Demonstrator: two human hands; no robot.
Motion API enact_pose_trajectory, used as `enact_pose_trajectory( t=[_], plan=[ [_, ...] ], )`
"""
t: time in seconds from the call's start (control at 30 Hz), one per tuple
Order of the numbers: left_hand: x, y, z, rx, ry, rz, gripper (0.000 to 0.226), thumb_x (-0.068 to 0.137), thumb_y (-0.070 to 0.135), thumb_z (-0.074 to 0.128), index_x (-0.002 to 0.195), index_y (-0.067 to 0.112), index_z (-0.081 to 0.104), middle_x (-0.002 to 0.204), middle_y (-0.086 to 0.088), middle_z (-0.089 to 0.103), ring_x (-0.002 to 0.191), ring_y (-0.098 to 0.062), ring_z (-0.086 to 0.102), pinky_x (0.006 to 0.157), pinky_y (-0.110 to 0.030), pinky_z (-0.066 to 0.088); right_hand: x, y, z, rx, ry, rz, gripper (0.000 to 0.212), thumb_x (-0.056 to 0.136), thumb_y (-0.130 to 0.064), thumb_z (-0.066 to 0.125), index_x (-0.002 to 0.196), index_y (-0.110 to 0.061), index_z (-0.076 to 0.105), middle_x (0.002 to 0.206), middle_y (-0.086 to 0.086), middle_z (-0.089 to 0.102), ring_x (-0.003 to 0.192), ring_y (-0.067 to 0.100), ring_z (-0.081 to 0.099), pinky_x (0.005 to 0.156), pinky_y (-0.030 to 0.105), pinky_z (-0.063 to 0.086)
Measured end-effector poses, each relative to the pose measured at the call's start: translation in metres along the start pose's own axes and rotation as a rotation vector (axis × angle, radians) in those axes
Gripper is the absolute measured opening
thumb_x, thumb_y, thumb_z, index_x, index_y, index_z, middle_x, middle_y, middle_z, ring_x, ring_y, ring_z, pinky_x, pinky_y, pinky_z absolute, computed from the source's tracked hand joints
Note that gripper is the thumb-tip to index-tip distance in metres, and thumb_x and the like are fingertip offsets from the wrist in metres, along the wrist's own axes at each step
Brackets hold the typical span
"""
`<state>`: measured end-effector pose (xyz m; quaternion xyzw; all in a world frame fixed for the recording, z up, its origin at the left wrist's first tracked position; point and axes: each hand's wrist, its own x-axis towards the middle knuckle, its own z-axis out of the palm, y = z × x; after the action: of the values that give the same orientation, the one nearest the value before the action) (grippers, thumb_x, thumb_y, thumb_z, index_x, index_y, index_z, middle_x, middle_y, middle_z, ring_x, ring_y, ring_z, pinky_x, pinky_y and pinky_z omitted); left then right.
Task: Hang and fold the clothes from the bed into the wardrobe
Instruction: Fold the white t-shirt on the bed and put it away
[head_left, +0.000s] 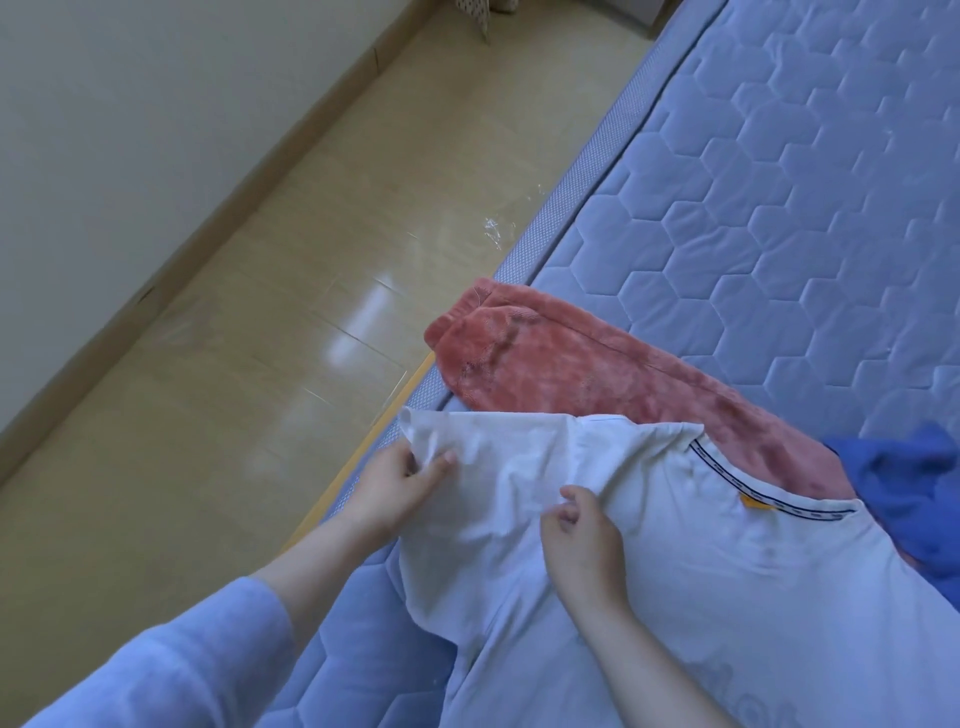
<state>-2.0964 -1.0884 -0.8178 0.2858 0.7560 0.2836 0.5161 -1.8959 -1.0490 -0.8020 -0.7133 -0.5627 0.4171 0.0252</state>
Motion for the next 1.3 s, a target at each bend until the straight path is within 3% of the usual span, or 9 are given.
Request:
enact_pose_trajectory(
  t=[0.13, 0.2, 0.37, 0.5, 0.63, 0.83, 1.03, 1.17, 1.3],
  plan=[
    [-0.016, 0.009, -0.017, -0.282, 0.014, 0.055, 0.014, 0.089, 0.039, 0.061, 0.101, 0.031, 0.064, 0.097, 0.004, 0.074, 0.093, -0.017, 0.070, 0.080, -0.035, 0.056, -0.003, -0.013, 0.016, 0.272, -0.152, 0.124, 0.053, 0.093, -0.009, 0.054, 0.145, -0.015, 0.039, 0.131, 0.005, 0.054, 0.112, 0.014, 0.053, 0.095, 0.024, 0.038],
    [-0.024, 0.011, -0.023, -0.297, -0.061, 0.032, 0.032, 0.077, 0.040, 0.066, 0.106, 0.028, 0.060, 0.084, 0.003, 0.072, 0.077, -0.019, 0.070, 0.068, -0.038, 0.057, -0.003, -0.018, 0.019, 0.379, -0.177, 0.141, 0.058, 0.094, -0.007, 0.053, 0.148, -0.015, 0.034, 0.135, 0.010, 0.051, 0.109, 0.011, 0.049, 0.095, 0.021, 0.035],
    [-0.040, -0.002, -0.021, 0.087, -0.296, -0.143, 0.045, 0.064, 0.040, 0.086, 0.099, 0.028, 0.060, 0.076, 0.011, 0.058, 0.058, 0.000, 0.057, 0.054, -0.015, 0.043, -0.006, -0.016, 0.014, 0.484, -0.180, 0.199, 0.055, 0.097, -0.005, 0.050, 0.148, -0.013, 0.033, 0.140, 0.006, 0.049, 0.123, 0.013, 0.048, 0.092, 0.018, 0.033],
    [-0.046, -0.017, -0.011, 0.440, -0.123, 0.087, 0.029, 0.081, 0.036, 0.072, 0.070, 0.024, 0.048, 0.086, 0.005, 0.047, 0.084, -0.015, 0.046, 0.069, -0.024, 0.035, -0.019, -0.005, 0.013, 0.439, -0.151, 0.224, 0.052, 0.096, -0.009, 0.049, 0.146, -0.014, 0.038, 0.127, 0.001, 0.054, 0.117, 0.017, 0.053, 0.102, 0.033, 0.041],
    [-0.053, -0.014, -0.010, 0.286, 0.068, 0.172, 0.019, 0.092, 0.021, 0.053, 0.076, 0.011, 0.052, 0.075, -0.010, 0.056, 0.077, -0.029, 0.049, 0.066, -0.043, 0.037, -0.033, 0.012, 0.021, 0.422, -0.185, 0.281, 0.050, 0.093, -0.010, 0.051, 0.142, -0.017, 0.043, 0.123, -0.002, 0.058, 0.120, 0.018, 0.054, 0.108, 0.046, 0.041],
    [-0.085, -0.002, -0.003, 0.050, 0.020, 0.229, 0.020, 0.088, 0.007, 0.050, 0.084, 0.026, 0.054, 0.060, 0.004, 0.054, 0.048, -0.007, 0.044, 0.041, -0.018, 0.036, -0.030, 0.016, 0.033, 0.595, -0.216, 0.329, 0.050, 0.095, -0.017, 0.051, 0.144, -0.020, 0.041, 0.128, -0.006, 0.053, 0.119, 0.012, 0.052, 0.111, 0.044, 0.039],
    [-0.107, 0.007, 0.019, 0.005, -0.051, 0.261, 0.013, 0.091, 0.009, 0.048, 0.094, 0.022, 0.047, 0.056, -0.007, 0.040, 0.042, -0.017, 0.040, 0.032, -0.032, 0.040, -0.031, 0.013, 0.015, 1.011, -0.266, 0.458, 0.045, 0.101, -0.008, 0.043, 0.145, -0.013, 0.036, 0.137, 0.009, 0.051, 0.120, 0.027, 0.055, 0.094, 0.039, 0.045],
    [-0.107, 0.016, 0.042, 0.095, -0.122, 0.305, 0.047, 0.090, 0.010, 0.045, 0.134, 0.026, 0.039, 0.054, -0.001, 0.047, 0.034, -0.014, 0.044, 0.036, -0.021, 0.037, -0.036, 0.032, -0.020, 1.107, -0.242, 0.469, 0.039, 0.101, -0.009, 0.044, 0.140, -0.013, 0.040, 0.128, 0.013, 0.051, 0.119, 0.034, 0.051, 0.096, 0.046, 0.044],
    [-0.111, 0.030, 0.083, 0.201, -0.305, 0.388, 0.047, 0.085, 0.015, 0.040, 0.120, 0.045, 0.032, 0.047, 0.004, 0.043, 0.033, -0.013, 0.044, 0.039, -0.018, 0.039, -0.041, 0.069, -0.061, 1.155, -0.165, 0.454, 0.034, 0.101, -0.012, 0.044, 0.135, -0.013, 0.044, 0.128, 0.016, 0.055, 0.114, 0.033, 0.055, 0.083, 0.040, 0.050]
  ],
)
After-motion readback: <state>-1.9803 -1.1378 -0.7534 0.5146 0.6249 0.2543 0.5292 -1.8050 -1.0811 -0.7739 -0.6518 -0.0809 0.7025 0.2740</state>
